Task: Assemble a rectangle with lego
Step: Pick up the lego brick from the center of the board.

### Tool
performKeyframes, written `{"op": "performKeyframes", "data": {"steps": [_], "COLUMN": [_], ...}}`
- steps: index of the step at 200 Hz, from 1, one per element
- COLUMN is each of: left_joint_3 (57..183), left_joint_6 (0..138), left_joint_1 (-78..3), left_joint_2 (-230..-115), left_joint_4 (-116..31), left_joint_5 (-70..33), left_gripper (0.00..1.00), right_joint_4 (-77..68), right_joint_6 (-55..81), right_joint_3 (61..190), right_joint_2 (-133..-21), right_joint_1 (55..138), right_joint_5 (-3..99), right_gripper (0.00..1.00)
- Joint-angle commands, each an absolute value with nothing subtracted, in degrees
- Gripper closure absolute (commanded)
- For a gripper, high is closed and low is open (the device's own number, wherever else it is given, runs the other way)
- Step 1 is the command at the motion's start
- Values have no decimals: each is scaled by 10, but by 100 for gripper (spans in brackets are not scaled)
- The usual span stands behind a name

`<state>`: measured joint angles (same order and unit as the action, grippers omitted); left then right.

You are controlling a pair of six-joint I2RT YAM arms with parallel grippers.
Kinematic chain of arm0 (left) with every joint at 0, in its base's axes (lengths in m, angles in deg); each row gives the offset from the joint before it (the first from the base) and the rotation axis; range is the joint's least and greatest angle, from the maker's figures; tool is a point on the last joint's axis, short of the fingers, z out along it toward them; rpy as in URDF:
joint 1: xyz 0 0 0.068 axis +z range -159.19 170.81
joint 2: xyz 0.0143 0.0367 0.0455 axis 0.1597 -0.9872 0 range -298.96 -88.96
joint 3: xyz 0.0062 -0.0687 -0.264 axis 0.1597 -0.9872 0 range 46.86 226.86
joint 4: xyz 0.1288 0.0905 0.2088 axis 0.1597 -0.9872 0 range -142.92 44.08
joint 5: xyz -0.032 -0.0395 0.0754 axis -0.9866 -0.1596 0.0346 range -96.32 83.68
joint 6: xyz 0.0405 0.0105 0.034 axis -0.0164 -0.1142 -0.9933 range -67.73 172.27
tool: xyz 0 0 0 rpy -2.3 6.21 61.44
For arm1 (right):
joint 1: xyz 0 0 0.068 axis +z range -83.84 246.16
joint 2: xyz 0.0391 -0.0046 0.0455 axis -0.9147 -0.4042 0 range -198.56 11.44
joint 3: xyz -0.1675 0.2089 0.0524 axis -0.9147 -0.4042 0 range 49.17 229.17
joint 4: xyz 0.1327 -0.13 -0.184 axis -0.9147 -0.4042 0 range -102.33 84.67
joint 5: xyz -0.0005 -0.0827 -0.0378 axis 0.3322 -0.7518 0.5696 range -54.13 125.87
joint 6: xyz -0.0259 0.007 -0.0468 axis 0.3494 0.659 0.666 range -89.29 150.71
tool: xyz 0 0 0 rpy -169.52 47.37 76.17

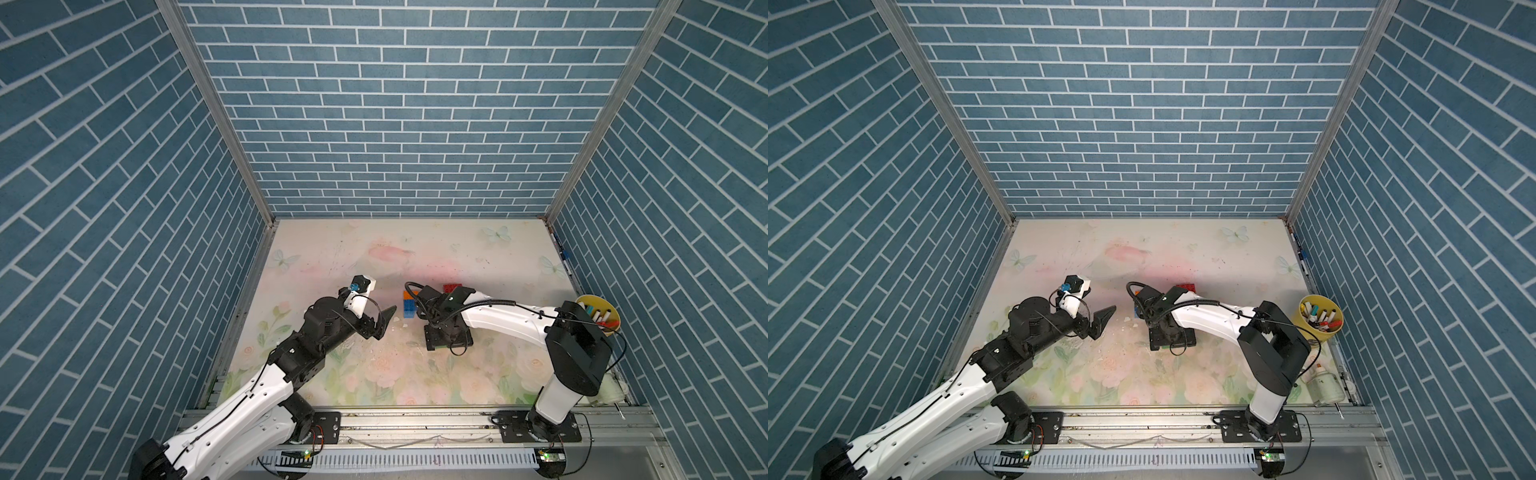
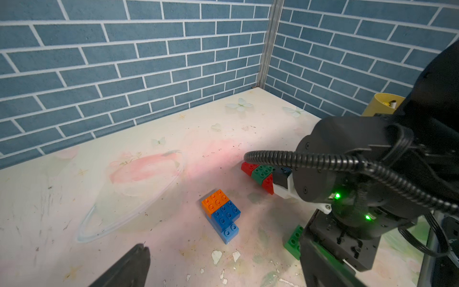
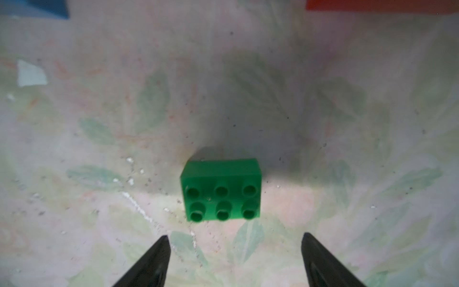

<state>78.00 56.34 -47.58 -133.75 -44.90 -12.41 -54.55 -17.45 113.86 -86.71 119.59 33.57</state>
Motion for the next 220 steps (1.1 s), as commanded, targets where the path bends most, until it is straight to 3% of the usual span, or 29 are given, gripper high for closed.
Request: {"op": "performKeyframes", "data": {"steps": [1, 41, 87, 111, 220], "left_joint_3": [784, 785, 784, 782, 781], "left_joint_6": [565, 564, 562, 563, 568], "left_joint_1": [-478, -478, -478, -478, -478], "left_joint_2": [-1337, -1342, -1340, -1337, -1328], "left_joint_4": [-450, -453, -458, -459, -465], "left_joint_5": [-115, -114, -111, -112, -113], "left_gripper": [0, 0, 0, 0, 0], "right_joint_4": [-507, -489, -491, -494, -497], "right_joint_6": [-192, -194, -214, -215, -213], "right_joint_3": [1140, 1148, 1148, 1148, 1148], "right_joint_2": [-862, -891, -901, -902, -909], "right_joint_1": [1190, 1185, 1186, 1186, 1186], "right_joint_5": [338, 338, 324, 316, 306], "right_gripper": [19, 28, 50, 53, 41]}}
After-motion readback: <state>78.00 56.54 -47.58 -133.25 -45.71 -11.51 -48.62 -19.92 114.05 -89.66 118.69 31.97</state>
